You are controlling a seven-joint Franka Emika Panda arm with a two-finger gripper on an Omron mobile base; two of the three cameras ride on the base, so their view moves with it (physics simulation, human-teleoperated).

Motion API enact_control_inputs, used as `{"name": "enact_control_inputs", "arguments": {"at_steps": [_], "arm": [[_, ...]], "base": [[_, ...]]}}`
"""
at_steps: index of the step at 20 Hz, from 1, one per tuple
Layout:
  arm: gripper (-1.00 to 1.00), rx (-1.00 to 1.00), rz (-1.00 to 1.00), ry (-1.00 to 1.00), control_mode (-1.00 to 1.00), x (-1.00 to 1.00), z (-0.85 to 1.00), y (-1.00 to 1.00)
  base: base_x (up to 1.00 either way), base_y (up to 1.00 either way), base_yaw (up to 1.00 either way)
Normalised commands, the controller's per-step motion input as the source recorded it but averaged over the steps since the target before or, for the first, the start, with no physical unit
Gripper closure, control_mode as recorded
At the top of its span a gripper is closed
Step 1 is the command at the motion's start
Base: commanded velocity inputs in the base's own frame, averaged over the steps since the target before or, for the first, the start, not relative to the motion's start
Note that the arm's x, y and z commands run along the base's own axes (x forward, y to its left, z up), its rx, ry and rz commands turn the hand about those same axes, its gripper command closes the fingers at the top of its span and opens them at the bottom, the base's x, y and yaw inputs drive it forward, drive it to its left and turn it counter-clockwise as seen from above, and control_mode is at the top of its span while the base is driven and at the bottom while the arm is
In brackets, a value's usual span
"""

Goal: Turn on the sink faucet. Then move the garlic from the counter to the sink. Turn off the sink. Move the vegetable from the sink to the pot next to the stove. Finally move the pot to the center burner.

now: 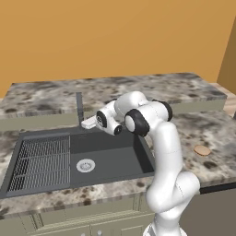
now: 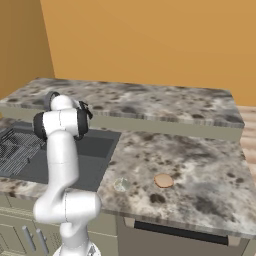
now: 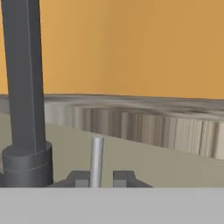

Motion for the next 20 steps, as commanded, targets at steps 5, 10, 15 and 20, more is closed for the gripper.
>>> {"name": "enact_control_inputs", "arguments": {"at_steps": [5,10,15,20], "arm": [[1.0,0.04,-0.01,0.02,-1.0,0.0,-0.16,-0.68],[1.0,0.04,-0.01,0.03,-1.0,0.0,-0.16,-0.69],[1.0,0.02,-0.02,0.07,-1.0,0.0,-0.13,-0.66],[1.0,0.0,-0.04,0.12,-1.0,0.0,-0.1,-0.67]], "base": [[0.0,0.0,0.0],[0.0,0.0,0.0],[0.0,0.0,0.0],[0.0,0.0,0.0]]}}
